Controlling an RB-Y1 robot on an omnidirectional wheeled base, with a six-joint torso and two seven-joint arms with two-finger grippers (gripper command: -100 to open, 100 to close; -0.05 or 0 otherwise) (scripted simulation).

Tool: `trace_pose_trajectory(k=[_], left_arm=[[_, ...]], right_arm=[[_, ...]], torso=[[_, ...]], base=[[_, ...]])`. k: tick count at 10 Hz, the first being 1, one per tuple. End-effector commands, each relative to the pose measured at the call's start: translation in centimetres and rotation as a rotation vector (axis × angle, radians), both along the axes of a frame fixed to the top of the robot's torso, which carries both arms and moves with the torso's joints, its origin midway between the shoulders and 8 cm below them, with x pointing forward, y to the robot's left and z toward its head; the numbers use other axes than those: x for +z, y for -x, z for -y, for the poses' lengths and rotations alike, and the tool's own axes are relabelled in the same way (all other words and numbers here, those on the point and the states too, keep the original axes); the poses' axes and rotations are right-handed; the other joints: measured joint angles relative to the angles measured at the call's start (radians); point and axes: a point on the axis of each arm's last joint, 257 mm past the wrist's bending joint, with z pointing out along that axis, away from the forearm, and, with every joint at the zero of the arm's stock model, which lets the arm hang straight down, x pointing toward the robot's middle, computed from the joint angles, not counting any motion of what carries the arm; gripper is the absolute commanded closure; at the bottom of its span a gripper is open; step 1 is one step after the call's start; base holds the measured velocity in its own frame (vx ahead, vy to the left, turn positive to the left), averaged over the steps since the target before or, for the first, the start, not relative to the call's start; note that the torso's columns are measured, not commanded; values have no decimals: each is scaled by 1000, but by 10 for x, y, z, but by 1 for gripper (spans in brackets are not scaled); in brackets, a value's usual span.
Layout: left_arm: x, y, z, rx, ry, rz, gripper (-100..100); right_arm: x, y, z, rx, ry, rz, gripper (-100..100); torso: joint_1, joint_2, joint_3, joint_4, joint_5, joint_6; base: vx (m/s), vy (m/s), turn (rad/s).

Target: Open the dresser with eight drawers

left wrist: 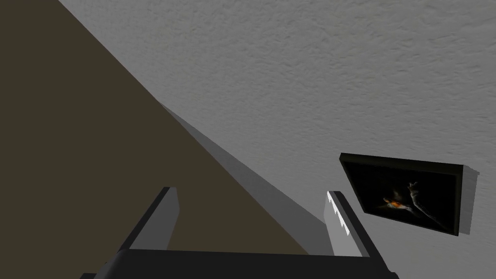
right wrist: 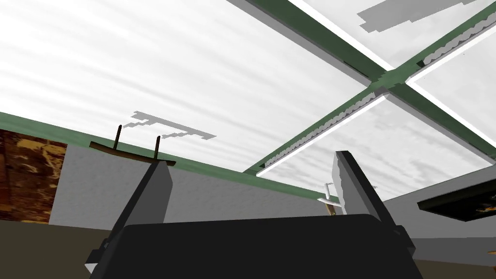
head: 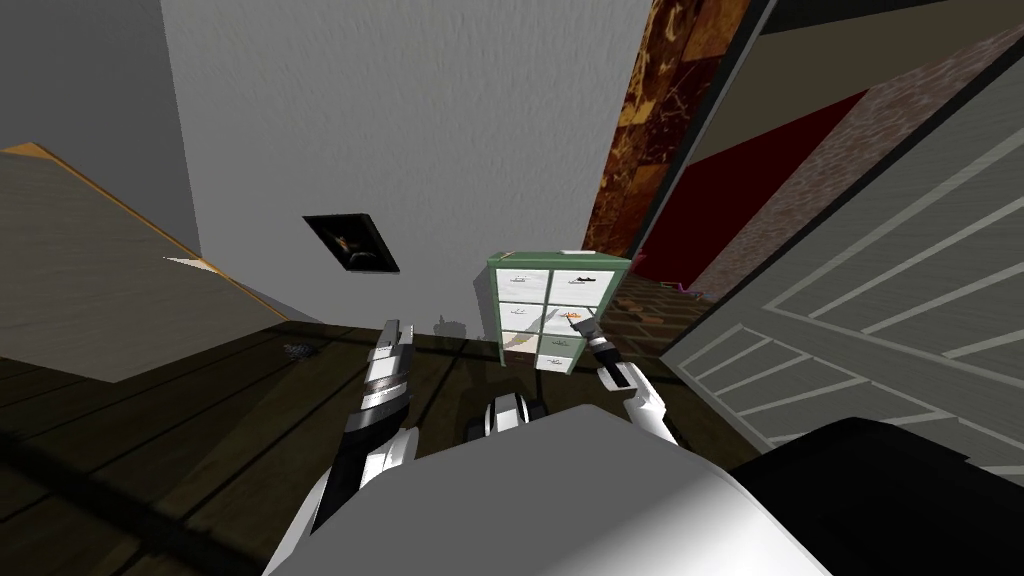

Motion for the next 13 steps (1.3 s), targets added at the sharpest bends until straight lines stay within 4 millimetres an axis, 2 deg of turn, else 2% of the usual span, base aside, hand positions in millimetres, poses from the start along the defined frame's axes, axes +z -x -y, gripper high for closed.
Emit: trace_pose_trajectory(k=[1, 4, 8, 10, 11, 13], left_arm=[[0, 0, 0, 0, 0, 0, 0], [0, 0, 0, 0, 0, 0, 0], [0, 0, 0, 0, 0, 0, 0], [0, 0, 0, 0, 0, 0, 0], [0, 0, 0, 0, 0, 0, 0], [0, 0, 0, 0, 0, 0, 0]], right_arm=[[-11, -7, 6, -33, 86, -28, -100], [-17, -10, 10, -56, 148, -46, -100], [-39, -21, 13, -100, 263, -94, -100], [-54, -27, 9, -119, 304, -122, -100], [-54, -27, 9, -120, 308, -123, -100], [-71, -32, -1, -131, 326, -148, -100]], torso=[[-1, 1, 0, 0, 0, 0], [1, 0, 0, 0, 0, 0], [1, 0, 0, 0, 1, 0], [0, -1, -1, 0, 0, 0], [1, 0, 0, 0, 1, 0], [-2, 1, 1, 0, 0, 0]], base=[[53, 112, -48], [56, 100, -33], [72, 124, -39], [92, 137, -51], [54, 102, -17], [66, 89, -31]])
